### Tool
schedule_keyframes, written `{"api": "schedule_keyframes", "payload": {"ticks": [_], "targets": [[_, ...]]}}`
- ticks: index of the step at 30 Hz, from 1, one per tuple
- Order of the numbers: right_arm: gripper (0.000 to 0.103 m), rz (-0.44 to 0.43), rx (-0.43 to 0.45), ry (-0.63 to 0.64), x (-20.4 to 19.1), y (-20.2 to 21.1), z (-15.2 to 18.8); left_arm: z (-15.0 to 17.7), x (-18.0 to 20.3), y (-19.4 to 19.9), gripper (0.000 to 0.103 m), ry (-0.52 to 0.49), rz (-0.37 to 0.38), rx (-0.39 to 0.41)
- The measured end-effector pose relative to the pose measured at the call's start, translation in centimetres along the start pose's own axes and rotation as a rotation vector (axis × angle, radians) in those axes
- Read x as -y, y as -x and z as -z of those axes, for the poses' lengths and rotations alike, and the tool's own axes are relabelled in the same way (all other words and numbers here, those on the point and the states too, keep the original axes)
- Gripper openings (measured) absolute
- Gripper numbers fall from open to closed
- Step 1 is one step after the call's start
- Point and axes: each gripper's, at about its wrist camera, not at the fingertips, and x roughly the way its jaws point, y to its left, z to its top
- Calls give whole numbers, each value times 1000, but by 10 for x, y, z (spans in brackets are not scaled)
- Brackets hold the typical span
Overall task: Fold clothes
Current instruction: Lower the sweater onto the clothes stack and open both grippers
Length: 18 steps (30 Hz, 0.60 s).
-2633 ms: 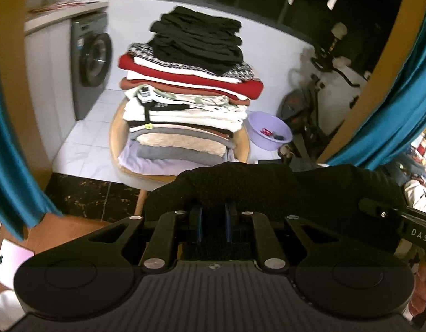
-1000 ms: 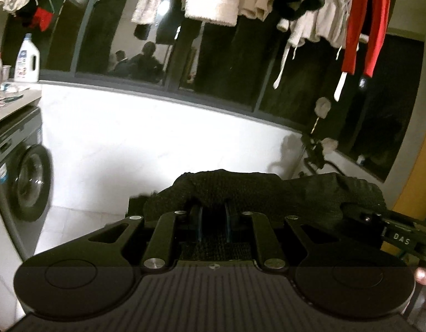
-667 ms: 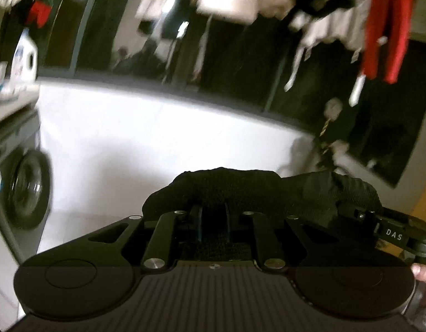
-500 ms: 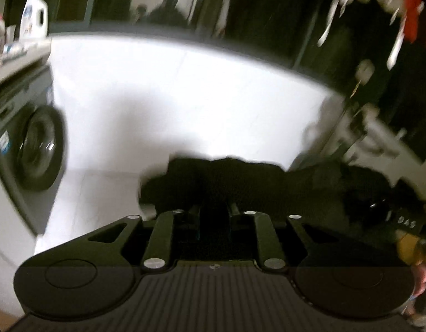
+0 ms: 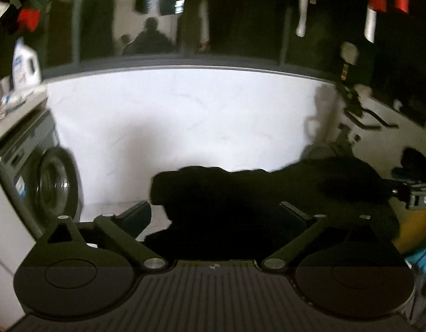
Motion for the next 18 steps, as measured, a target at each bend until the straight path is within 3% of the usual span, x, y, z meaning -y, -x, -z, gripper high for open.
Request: {"api": "schedule_keyframes", "payload": {"ticks": [4, 7, 13, 18], "targets": [[92, 30, -62, 15, -1, -2, 22, 12, 19, -23, 101, -39, -14, -80], [91, 52, -120, -8, -7, -24, 38, 27, 17, -54, 103, 16, -31, -180], [93, 43, -104, -89, -5, -25, 55, 38, 2, -50, 103, 164, -19, -168], [102, 29, -36, -109, 1, 9, 50, 38, 21, -7, 102, 128, -85, -85]]}}
